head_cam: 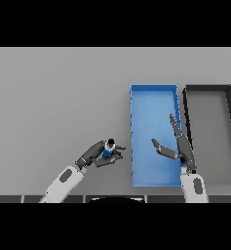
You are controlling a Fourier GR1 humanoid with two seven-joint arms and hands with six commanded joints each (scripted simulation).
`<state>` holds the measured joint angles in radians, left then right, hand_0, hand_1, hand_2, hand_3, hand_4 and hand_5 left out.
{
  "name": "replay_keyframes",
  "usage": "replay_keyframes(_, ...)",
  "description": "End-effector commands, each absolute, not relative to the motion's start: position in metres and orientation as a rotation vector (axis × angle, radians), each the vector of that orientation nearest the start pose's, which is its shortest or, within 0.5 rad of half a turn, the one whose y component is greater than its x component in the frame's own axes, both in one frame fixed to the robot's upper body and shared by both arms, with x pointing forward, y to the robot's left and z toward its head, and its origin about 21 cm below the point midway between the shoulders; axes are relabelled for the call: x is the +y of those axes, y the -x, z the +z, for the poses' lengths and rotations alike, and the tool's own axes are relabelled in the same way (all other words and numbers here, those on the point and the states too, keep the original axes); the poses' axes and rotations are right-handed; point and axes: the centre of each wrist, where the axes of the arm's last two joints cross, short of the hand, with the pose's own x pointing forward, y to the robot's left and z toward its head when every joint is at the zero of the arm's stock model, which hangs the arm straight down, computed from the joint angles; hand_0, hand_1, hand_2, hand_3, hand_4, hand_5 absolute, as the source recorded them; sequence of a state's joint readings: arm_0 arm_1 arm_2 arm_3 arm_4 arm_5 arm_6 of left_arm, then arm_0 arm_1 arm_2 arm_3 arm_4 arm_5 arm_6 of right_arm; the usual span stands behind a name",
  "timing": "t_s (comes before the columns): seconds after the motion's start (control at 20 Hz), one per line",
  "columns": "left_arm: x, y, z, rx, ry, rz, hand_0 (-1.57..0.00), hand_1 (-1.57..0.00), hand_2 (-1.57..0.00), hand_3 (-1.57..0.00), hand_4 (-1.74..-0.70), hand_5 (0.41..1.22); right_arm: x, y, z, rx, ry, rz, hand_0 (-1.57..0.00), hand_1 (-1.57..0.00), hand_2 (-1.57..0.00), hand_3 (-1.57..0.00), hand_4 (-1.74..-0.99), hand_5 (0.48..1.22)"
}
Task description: Pick up the blue pipe and place it into the blue bin.
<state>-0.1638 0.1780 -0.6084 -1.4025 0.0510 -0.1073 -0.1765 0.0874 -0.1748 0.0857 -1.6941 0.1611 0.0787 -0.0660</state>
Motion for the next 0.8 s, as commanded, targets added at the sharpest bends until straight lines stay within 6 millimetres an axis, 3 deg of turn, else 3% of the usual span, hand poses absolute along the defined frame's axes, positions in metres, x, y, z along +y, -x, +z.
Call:
replay_keyframes(0.0,0.123,-0.241,-0.021,-1.568,0.482,-0.713,-1.47,-1.49,-1.50,-1.49,-1.50,1.191,-0.256,-0.227,0.017,-1.636,0.149,0.385,0.00,0.00,0.00,0.00,-1.166,0.556)
replay_keyframes(0.15,0.111,-0.243,-0.004,-1.662,0.539,-0.676,-1.52,-1.53,-1.54,-1.53,-1.48,1.206,-0.247,-0.226,0.015,-1.627,0.140,0.384,0.00,0.00,0.00,0.00,-1.154,0.550)
replay_keyframes(0.55,0.096,-0.249,0.038,-1.733,0.580,-0.711,-1.56,-1.56,-1.57,-1.56,-1.47,1.218,-0.253,-0.229,0.015,-1.623,0.174,0.401,0.00,0.00,0.00,0.00,-1.126,0.567)
replay_keyframes(0.75,0.094,-0.251,0.042,-1.703,0.602,-0.746,-1.57,-1.57,-1.57,-1.57,-1.47,1.220,-0.261,-0.227,0.015,-1.632,0.173,0.412,0.00,0.00,0.00,0.00,-1.124,0.578)
